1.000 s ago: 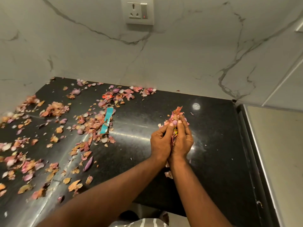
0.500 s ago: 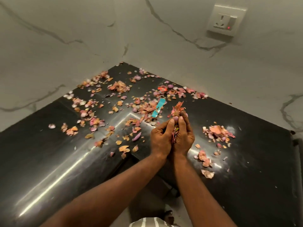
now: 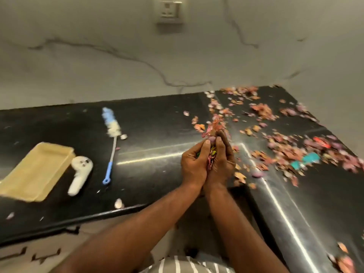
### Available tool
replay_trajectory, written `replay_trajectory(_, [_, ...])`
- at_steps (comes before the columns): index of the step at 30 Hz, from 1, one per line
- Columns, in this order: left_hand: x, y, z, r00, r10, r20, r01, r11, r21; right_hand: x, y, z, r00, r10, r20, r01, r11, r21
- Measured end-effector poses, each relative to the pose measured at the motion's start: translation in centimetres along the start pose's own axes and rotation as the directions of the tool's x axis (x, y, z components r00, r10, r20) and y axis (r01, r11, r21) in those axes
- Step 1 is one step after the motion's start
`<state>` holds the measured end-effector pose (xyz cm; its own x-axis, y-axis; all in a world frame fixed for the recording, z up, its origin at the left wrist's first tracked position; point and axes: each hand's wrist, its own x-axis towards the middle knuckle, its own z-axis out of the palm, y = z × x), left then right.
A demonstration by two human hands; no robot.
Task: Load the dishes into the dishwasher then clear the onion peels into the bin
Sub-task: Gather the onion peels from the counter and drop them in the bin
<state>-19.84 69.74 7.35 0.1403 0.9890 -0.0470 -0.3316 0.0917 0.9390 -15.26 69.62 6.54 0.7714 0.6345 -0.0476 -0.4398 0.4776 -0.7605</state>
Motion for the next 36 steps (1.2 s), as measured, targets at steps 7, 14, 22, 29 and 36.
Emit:
replay_trajectory(7, [1.4,3.6,-9.0,0.873,0.175,-0.456,-0.179,0.983,0.035,-4.6,6.8,7.6,0.884,0.321,0.339,-0.306,0.947,-0.099])
replay_trajectory(14, [-3.0,4.3,-15.3,0.614,0.241,-0.751,-0.211,0.968,0.139,-11.8,10.3,8.8,0.626,0.581,0.52,-0.508,0.81,-0.292])
replay_trajectory(22, [-12.5,2.8,-19.3,0.22,0.203,-0.954,-0.159,0.973,0.17,-21.9,11.4,4.9,0.288,0.764,0.577,-0.52,0.631,-0.576])
replay_trajectory(29, [-18.6,1.7,-20.2,0.055,0.119,-0.991,-0.167,0.98,0.108,-27.4,10.2,1.6,0.075,0.846,0.527,-0.497,0.49,-0.716])
replay_trajectory(36, [-22.0,0.9,-25.1,-0.029,0.044,-0.999,-0.242,0.969,0.05,-32.9,12.7,0.8,0.049,0.866,0.498,-0.369,0.479,-0.796])
